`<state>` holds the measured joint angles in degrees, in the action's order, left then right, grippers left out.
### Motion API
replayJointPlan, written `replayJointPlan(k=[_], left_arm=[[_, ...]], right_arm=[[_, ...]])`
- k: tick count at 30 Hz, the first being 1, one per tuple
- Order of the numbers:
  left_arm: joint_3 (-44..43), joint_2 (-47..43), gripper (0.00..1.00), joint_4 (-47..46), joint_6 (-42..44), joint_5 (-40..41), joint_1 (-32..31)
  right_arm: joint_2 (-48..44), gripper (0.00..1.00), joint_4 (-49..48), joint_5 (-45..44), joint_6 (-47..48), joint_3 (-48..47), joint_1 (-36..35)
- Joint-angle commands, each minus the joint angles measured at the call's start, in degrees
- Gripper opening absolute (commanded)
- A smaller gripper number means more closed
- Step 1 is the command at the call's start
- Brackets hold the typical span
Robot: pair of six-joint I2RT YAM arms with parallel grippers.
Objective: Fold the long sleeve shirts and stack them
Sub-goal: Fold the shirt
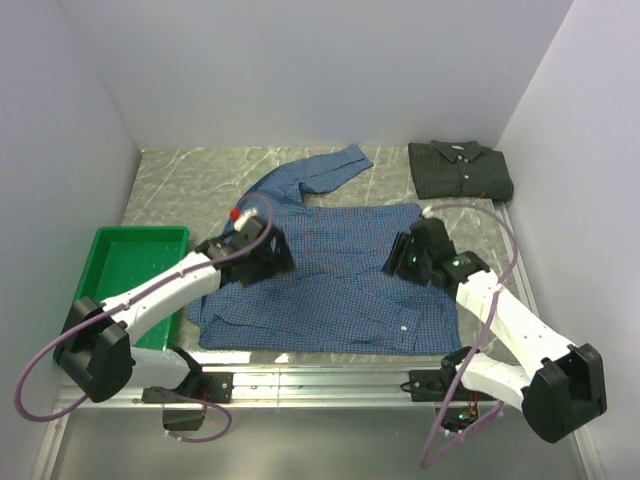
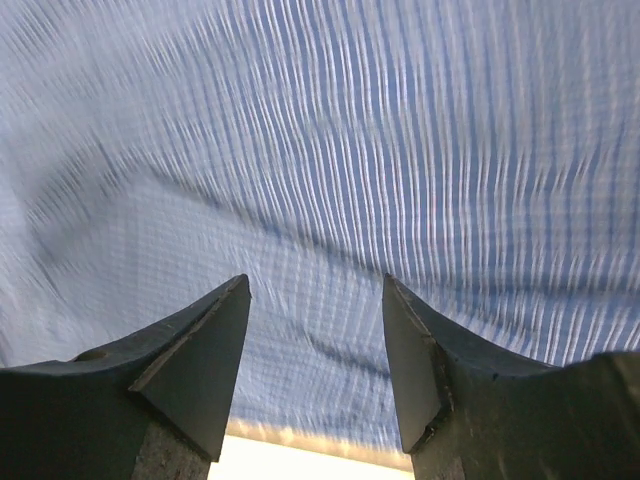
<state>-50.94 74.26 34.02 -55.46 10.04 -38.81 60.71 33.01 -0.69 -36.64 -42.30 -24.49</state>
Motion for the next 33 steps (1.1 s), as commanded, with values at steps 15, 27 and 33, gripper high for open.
replayJointPlan(k=[15, 27, 33], left_arm=[[-21.7, 20.5, 0.99, -9.6, 20.8, 1.8, 27.1], [-34.7, 40.9, 0.90, -12.5, 32.0, -5.6, 32.0], [-39.7, 45.7, 0.79, -11.7, 35.1, -7.0, 32.5]], right_arm=[[29.9, 0.64, -8.1, 5.0, 17.7, -26.6, 19.9], [40.8, 0.63, -6.9, 5.3, 20.4, -35.8, 23.4], [44.8, 0.63, -7.7, 3.2, 21.3, -38.3, 24.2]])
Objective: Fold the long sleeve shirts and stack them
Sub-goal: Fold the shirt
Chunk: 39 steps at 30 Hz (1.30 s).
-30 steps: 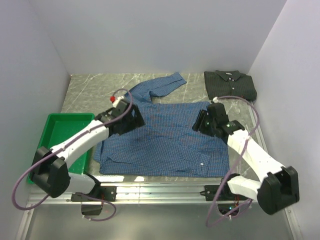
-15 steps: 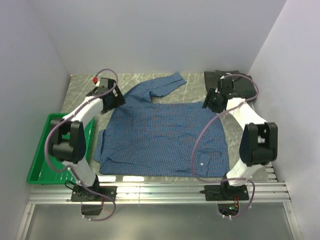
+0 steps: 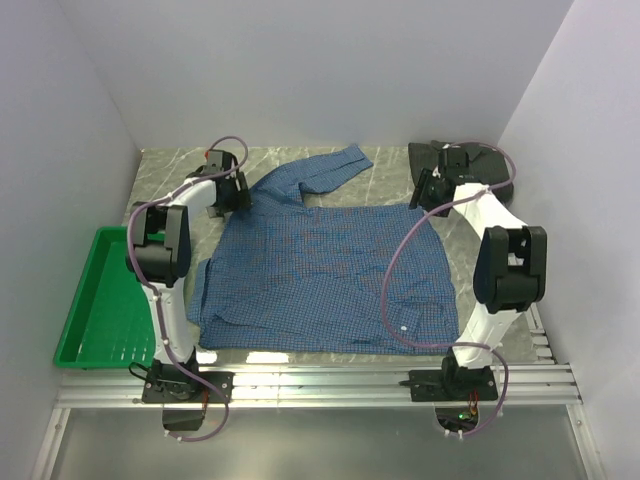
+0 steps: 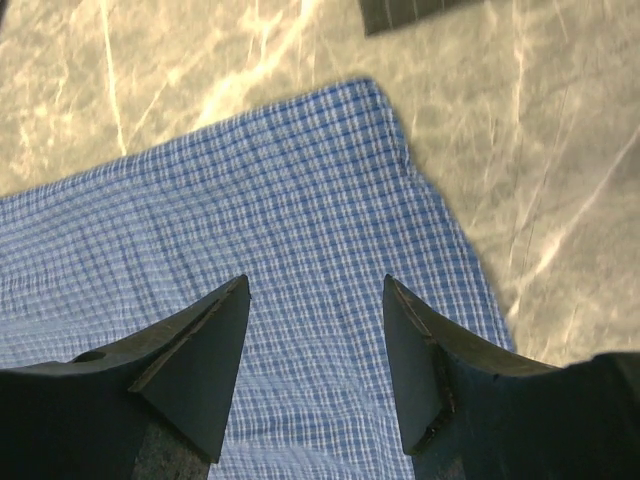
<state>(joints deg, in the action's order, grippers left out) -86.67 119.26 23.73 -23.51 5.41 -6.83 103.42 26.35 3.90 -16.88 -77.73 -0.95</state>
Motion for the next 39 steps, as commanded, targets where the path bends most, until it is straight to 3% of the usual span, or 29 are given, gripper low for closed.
replayJointPlan(k=[1, 4, 11, 12, 21, 23, 25, 39], left_arm=[[-4.1, 1.2, 0.75, -1.7, 3.1, -2.8, 0.8], [-3.7, 1.7, 0.60, -2.6, 3.3, -4.4, 0.9], [-1.8, 2.3, 0.47, -2.8, 3.4, -6.0, 0.9], [-1.4, 2.1, 0.41, -3.1, 3.6, -6.1, 0.9], [-0.7, 1.6, 0.13, -2.9, 5.8, -6.1, 0.9], [-0.4, 1.8, 0.10, -3.2, 6.2, -7.1, 0.9], [-0.3, 2.0, 0.01, -3.3, 6.5, -7.0, 0.9], [-0.3, 2.8, 0.00, -3.1, 6.5, -5.8, 0.9]], right_arm=[[3.4, 0.62, -0.7, -1.4, 1.5, -3.6, 0.7], [5.1, 0.62, -0.9, -1.4, 1.5, -4.3, 0.7], [8.9, 0.61, -1.7, -1.7, 0.6, -6.2, 0.7], [10.0, 0.61, -1.5, -1.9, 0.5, -6.7, 0.7], [15.2, 0.59, -1.5, -4.4, 1.5, -12.1, 0.7], [16.0, 0.59, -0.7, -4.8, 2.0, -14.1, 0.7], [17.0, 0.59, -0.8, -4.3, 2.0, -15.0, 0.7], [25.5, 0.56, 5.8, -4.5, 2.2, -24.6, 0.7]])
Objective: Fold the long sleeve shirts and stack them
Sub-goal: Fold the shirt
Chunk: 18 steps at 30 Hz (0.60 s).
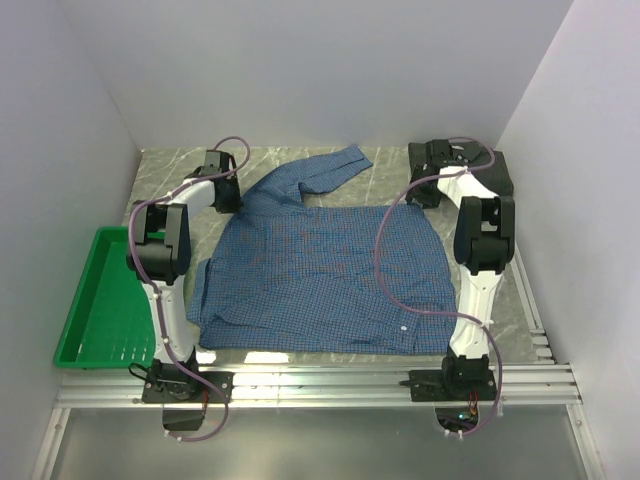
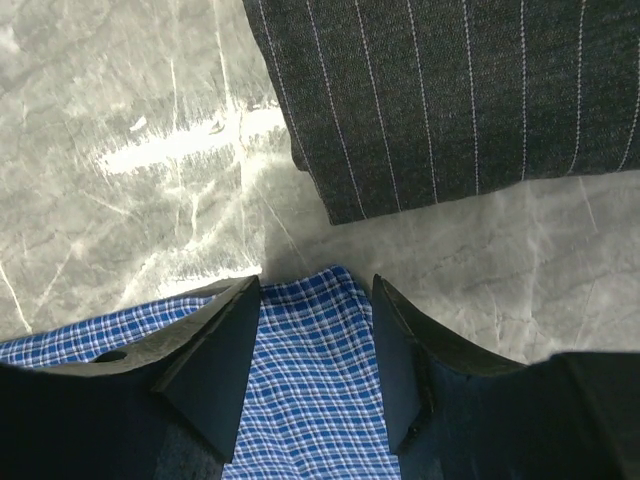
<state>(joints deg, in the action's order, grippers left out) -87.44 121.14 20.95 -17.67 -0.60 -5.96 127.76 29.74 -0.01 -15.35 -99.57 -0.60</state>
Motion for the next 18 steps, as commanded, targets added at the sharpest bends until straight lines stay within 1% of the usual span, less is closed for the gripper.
replayJointPlan(k=[1, 4, 6, 7, 9, 11, 14, 15, 18], left_arm=[[0.3, 1.1, 0.00, 0.0, 0.6, 0.2, 0.1], [0.2, 1.4, 0.01, 0.0, 0.4, 0.4, 0.2], [0.1, 1.4, 0.01, 0.1, 0.3, 0.4, 0.2], [0.0, 1.4, 0.01, 0.1, 0.2, 0.4, 0.2], [0.0, 1.4, 0.01, 0.2, 0.1, 0.4, 0.5], [0.2, 1.1, 0.00, -0.2, 0.0, 0.4, 0.7], [0.3, 1.0, 0.01, -0.5, -0.4, 0.2, 1.0], [0.4, 0.9, 0.00, -0.6, -0.3, 0.2, 1.2], [0.4, 0.7, 0.01, -0.6, -0.2, 0.2, 1.5]], right_arm=[[1.5, 0.56, 3.8, -0.7, 0.7, -3.5, 0.3], [2.3, 0.55, 5.3, -1.9, 0.5, -4.1, -0.2], [2.0, 0.52, 5.4, -2.0, 0.8, -3.7, -0.4], [2.4, 0.50, 7.6, -2.4, 0.5, -5.2, -0.4], [2.7, 0.49, 7.7, -2.1, 0.9, -5.5, -0.4], [3.0, 0.45, 7.9, -1.7, 1.5, -5.8, -0.4], [3.5, 0.36, 8.7, -1.6, 1.9, -7.0, -0.5], [3.5, 0.31, 8.6, -1.7, 2.0, -6.9, -0.4], [3.4, 0.19, 8.0, -1.3, 2.4, -6.6, -0.4]])
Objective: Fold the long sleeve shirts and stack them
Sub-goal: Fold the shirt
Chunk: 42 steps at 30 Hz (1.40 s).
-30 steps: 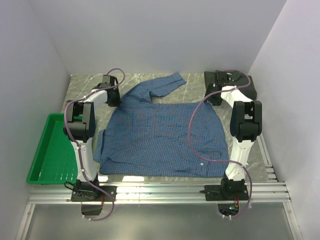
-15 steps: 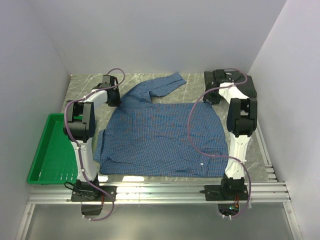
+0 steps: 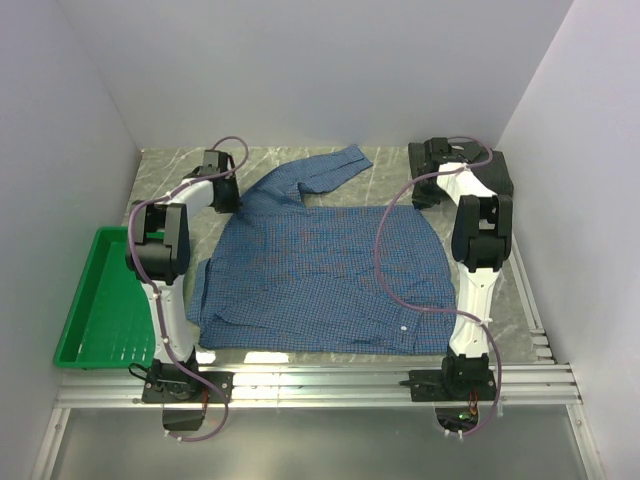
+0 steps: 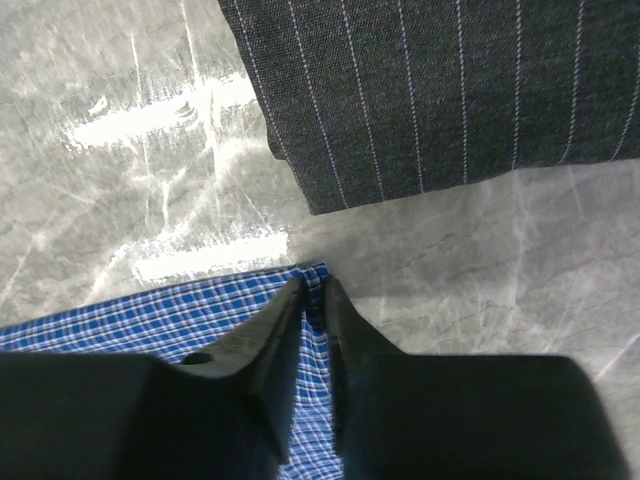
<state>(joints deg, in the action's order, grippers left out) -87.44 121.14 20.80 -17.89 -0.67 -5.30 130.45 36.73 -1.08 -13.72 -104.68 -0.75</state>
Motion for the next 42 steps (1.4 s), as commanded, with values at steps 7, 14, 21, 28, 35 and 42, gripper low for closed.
replayJointPlan(k=[7, 14, 21, 28, 35, 42], left_arm=[[1.0, -0.5, 0.01, -1.7, 0.6, -0.2, 1.4], [1.4, -3.2, 0.00, -3.9, 0.8, -1.9, 2.8], [1.2, -4.8, 0.00, -5.5, 0.0, -4.9, 4.2], [3.2, -7.9, 0.01, -6.8, 0.9, -3.9, 4.2], [4.2, -12.4, 0.00, -5.7, 1.4, -2.3, 4.2], [9.5, -17.9, 0.00, -5.0, 0.7, -2.8, 4.1]], right_arm=[[-0.2, 0.00, -1.3, -0.4, 1.3, -0.9, -0.2], [-5.3, 0.00, -6.4, -1.0, 0.7, 1.8, 0.2], [-7.8, 0.00, -9.5, 0.3, -0.1, 4.7, 2.0], [-13.6, 0.00, -13.5, 0.9, 0.0, 10.0, 2.5], [-19.3, 0.00, -15.6, 2.3, 0.4, 15.2, 2.8], [-23.7, 0.00, -17.5, 4.5, -1.7, 22.4, 3.0]])
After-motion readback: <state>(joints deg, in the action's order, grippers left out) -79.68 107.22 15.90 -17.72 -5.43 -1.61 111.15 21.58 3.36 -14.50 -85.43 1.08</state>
